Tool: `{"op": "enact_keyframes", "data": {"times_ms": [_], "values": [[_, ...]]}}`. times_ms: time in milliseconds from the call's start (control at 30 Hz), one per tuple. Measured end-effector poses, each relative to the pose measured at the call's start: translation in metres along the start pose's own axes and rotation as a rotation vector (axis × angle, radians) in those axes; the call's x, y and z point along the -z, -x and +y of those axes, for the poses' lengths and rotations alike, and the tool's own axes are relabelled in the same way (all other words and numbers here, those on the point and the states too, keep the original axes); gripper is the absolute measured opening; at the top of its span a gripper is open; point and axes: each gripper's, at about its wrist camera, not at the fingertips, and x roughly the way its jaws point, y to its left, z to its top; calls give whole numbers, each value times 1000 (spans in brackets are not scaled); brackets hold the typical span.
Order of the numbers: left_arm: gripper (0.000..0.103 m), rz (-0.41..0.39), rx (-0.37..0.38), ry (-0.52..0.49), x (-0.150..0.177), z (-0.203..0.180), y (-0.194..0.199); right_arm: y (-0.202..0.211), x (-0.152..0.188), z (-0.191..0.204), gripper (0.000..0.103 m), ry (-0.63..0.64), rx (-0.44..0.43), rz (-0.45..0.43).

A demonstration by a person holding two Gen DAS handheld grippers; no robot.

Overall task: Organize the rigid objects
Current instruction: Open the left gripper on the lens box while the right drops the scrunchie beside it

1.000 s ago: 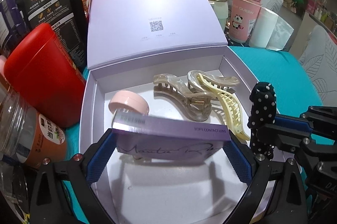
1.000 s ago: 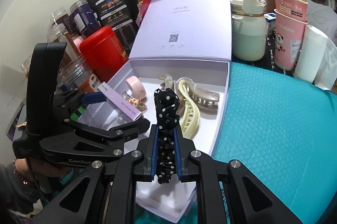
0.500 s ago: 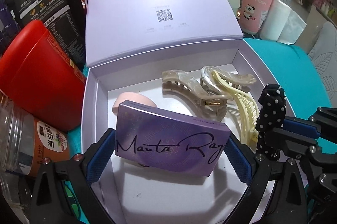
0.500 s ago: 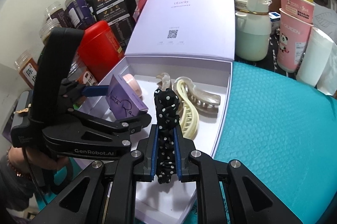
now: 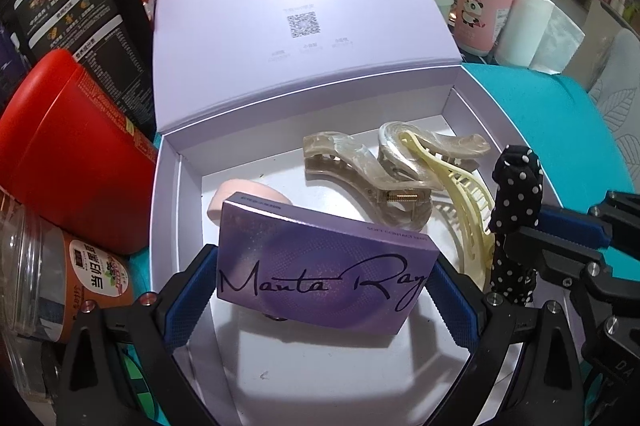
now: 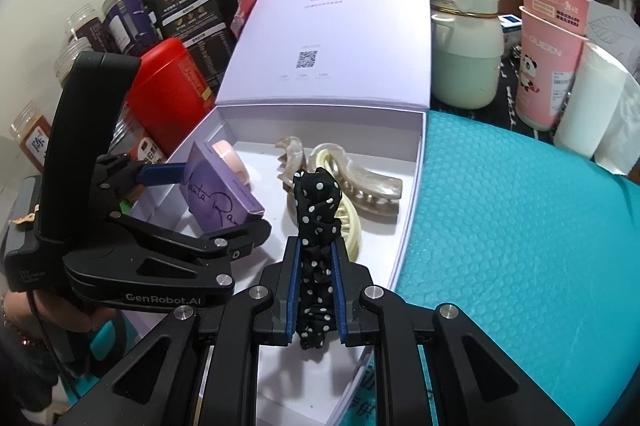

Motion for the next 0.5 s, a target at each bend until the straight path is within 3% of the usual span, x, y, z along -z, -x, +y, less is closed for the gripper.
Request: {"op": "enact_keyframes", "data": {"times_ms": [133, 500], "values": [[100, 0, 18, 5, 4, 7, 4, 4, 1, -1, 37, -13, 22, -4], [100, 18, 24, 15, 5, 5, 1, 15, 2, -3, 39, -30, 43, -22]]}}
